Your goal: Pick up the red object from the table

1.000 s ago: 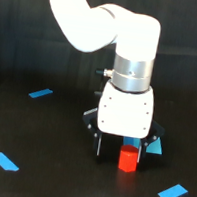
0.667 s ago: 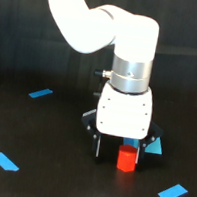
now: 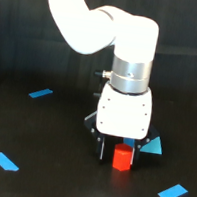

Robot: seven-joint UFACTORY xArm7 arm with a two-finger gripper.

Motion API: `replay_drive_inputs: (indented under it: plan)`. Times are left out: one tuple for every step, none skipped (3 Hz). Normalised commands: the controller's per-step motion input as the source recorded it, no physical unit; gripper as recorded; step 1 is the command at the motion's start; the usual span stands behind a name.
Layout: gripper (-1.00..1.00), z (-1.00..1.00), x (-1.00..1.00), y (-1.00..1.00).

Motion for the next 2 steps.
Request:
replay_drive_inputs:
  plan:
    - [-0.93, -0.21, -0.10, 0.13]
    - [-0.97, -0.12, -0.33, 0.11]
